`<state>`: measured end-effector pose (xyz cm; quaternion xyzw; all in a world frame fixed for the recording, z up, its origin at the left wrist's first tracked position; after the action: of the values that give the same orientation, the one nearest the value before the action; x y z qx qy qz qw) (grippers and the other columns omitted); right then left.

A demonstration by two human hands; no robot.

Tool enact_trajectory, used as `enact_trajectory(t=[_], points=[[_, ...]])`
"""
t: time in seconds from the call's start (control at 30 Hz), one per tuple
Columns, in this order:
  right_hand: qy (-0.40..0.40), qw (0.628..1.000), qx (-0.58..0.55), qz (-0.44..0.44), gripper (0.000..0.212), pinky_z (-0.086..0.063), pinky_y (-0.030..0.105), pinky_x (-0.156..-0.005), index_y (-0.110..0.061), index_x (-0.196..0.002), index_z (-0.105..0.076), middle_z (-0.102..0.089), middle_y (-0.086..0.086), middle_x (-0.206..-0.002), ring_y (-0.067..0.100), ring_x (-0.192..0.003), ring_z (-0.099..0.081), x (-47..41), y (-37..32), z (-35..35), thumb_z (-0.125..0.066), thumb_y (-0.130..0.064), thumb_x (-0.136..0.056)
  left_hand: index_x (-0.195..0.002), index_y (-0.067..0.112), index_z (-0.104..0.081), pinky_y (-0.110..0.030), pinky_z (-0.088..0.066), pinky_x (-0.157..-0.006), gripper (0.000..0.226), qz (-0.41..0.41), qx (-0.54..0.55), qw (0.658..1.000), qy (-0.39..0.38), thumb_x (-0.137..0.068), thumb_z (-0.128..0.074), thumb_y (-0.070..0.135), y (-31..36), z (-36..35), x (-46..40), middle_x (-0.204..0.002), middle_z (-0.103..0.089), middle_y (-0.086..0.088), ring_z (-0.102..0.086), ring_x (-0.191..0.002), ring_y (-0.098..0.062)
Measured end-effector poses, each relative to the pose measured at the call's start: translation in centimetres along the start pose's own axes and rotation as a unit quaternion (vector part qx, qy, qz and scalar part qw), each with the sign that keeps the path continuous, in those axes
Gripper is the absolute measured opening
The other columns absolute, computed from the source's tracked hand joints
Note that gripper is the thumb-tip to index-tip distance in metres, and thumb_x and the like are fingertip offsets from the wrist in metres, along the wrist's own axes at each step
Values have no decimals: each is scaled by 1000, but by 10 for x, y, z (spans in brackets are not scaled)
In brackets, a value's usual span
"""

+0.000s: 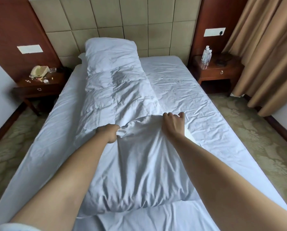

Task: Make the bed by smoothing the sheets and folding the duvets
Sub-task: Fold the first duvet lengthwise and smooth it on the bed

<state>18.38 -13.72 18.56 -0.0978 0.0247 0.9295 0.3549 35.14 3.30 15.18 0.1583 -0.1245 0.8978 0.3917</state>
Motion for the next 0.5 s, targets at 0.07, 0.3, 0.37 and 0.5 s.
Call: enact_trajectory(t=[0.07, 0.3, 0.37, 0.5], points=[[73, 997, -18, -21, 36, -27, 46, -102, -8, -99, -61, -63, 12, -98, 31, -98, -61, -13, -7, 5, -28, -6, -84, -119, 24, -52, -34, -44, -92, 29, 24, 22, 999, 41, -91, -46, 23, -12, 9, -10, -132, -54, -5, -53, -120, -27], [-110, 984, 30, -138, 37, -10, 48, -115, -13, -123, -55, -43, 7, -125, 26, -125, -34, -12, -9, -81, -35, -11, -92, -119, 23, -52, -33, -44, -87, 26, -9, 25, 999, 43, -96, -48, 35, -19, -28, -46, -125, -59, -5, -57, -114, -29], [-149, 975, 3, -165, 49, -16, 45, -113, -12, -126, -54, -43, 9, -129, 28, -127, -32, -6, -3, -116, -20, -10, -90, -121, 22, -48, -35, -44, -86, 27, -37, 22, 999, 27, -98, -45, 38, -15, -53, -56, -127, -58, -3, -57, -115, -29], [-212, 958, -54, -187, 44, -12, 48, -113, -16, -129, -52, -42, 8, -139, 26, -134, -29, -7, -12, -169, -23, -20, -96, -118, 22, -43, -34, -43, -81, 27, -79, 42, 996, 4, -100, -39, 41, -15, -86, -84, -127, -57, 0, -58, -113, -28]])
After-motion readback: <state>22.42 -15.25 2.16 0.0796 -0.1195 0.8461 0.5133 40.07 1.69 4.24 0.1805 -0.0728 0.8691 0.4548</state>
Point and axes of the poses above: each hand's wrist, its own x-axis away from the middle knuckle, its own z-axis out of the back of the hand, y = z × x, the point moved 7 cm from there along -x, towards the middle knuckle
